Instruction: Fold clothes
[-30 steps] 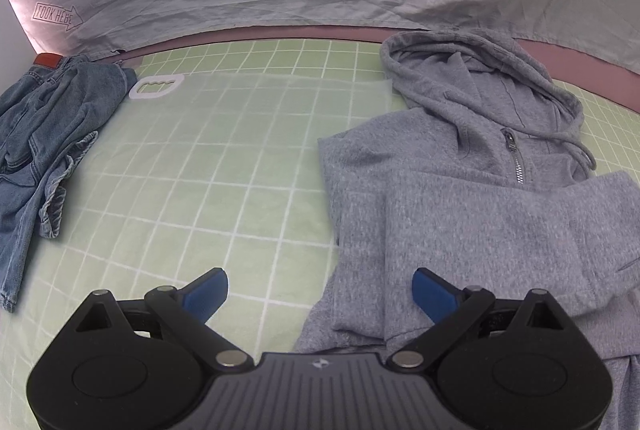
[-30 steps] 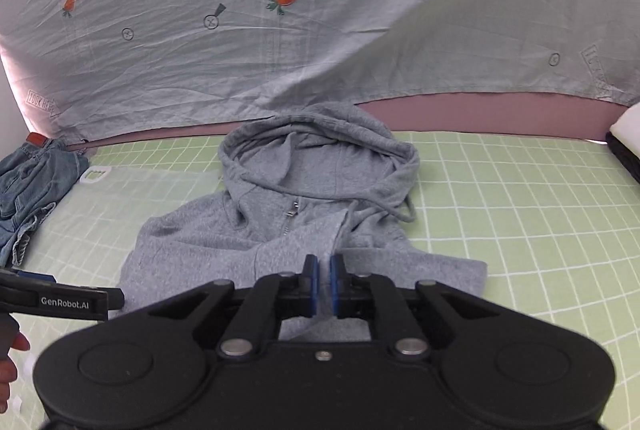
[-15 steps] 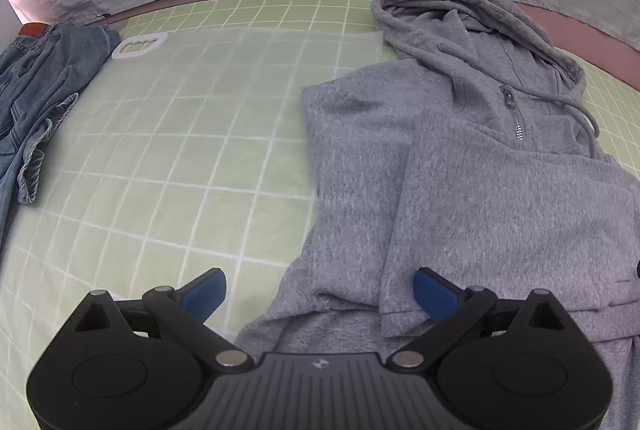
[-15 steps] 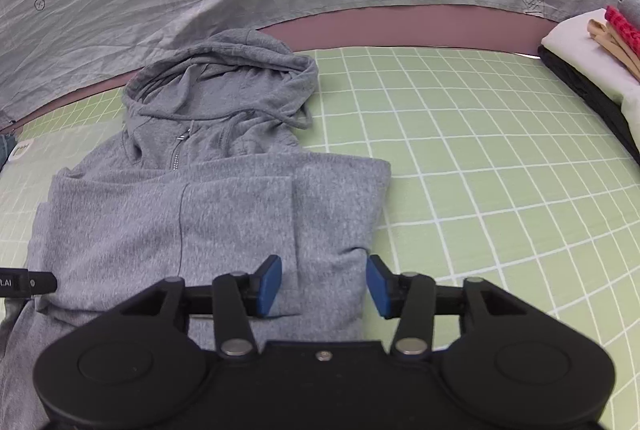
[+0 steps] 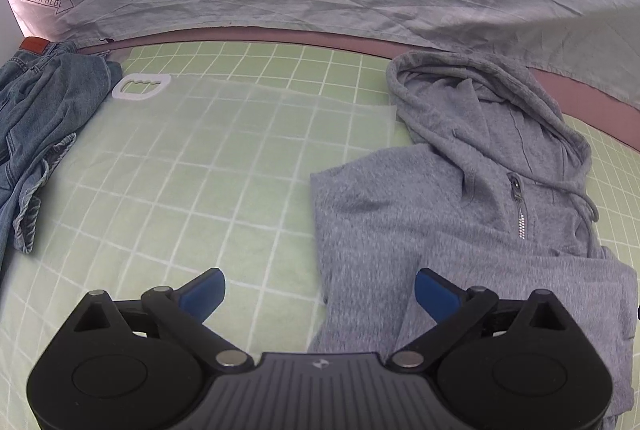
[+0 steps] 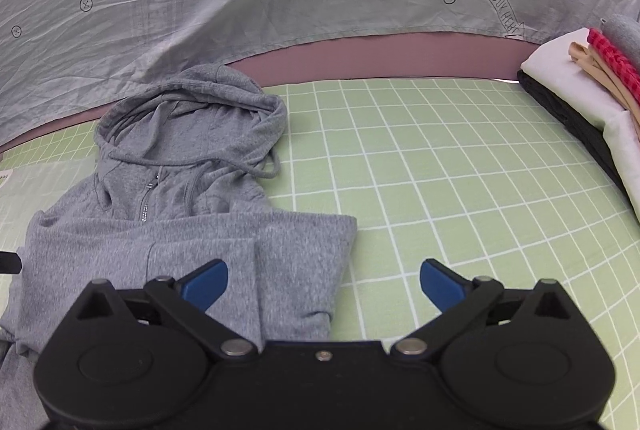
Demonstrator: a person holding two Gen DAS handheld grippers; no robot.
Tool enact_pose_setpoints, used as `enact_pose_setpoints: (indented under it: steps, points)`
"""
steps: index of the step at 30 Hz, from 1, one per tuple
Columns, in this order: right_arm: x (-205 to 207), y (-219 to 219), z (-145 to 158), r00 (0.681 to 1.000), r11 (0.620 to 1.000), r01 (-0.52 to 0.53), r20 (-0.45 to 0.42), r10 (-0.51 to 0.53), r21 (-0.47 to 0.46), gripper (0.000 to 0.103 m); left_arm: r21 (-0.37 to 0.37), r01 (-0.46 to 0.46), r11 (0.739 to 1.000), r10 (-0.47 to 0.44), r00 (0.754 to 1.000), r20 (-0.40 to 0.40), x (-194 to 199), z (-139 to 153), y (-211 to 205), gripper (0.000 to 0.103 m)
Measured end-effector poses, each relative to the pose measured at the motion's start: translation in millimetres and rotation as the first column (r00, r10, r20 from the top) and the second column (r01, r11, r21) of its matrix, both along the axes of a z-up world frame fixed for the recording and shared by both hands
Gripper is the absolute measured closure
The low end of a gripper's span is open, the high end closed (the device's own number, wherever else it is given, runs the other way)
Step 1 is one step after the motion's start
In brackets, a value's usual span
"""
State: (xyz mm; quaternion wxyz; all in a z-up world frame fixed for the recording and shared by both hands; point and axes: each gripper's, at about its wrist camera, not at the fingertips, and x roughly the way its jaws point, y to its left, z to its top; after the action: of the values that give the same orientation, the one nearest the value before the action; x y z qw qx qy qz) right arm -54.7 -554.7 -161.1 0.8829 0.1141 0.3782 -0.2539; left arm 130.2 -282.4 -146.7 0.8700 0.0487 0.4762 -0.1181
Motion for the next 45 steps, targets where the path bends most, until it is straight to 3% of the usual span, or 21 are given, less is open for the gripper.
enact_pose_setpoints:
  steps: [12, 17, 22, 27, 30, 36, 40, 45]
  points:
    - [121, -55, -7, 0.998, 0.997, -0.059, -0.022, 0.058, -0.054, 0.0, -0.029, 0.025, 0.999, -0.024, 0.999, 0.022, 131, 0, -60, 0.003]
    - [167, -80, -23, 0.997, 0.996, -0.069, -0.03, 0.067, -0.048, 0.0, -0.013, 0.067, 0.998, -0.067, 0.997, 0.036, 162, -8, -84, 0.003]
    - [189, -95, -42, 0.996, 0.994, -0.04, -0.087, 0.031, -0.105, 0.0, 0.041, 0.006, 0.999, -0.007, 1.0, 0.024, 187, -23, -90, 0.003]
    - [175, -117, -37, 0.999, 0.995, 0.024, -0.045, -0.029, -0.1, 0.0, 0.096, -0.022, 0.995, 0.02, 1.0, 0.024, 195, -25, -81, 0.002]
    - [156, -120, -23, 0.999, 0.993, 0.039, 0.01, -0.038, -0.109, 0.0, 0.102, -0.031, 0.994, 0.023, 0.997, 0.077, 185, -9, -78, 0.002]
    - [113, -97, 17, 0.992, 0.983, 0.076, 0.108, -0.058, -0.166, 0.0, 0.122, -0.007, 0.992, -0.029, 0.955, 0.294, 137, 49, -71, 0.002]
    - [84, -81, 43, 0.984, 0.974, 0.101, 0.167, -0.067, -0.204, 0.0, 0.115, -0.014, 0.993, -0.023, 0.948, 0.317, 105, 64, -53, 0.002]
    - [45, -58, 55, 0.979, 0.969, 0.115, 0.19, -0.074, -0.217, 0.0, 0.105, -0.022, 0.994, -0.016, 0.939, 0.344, 65, 83, -32, 0.002]
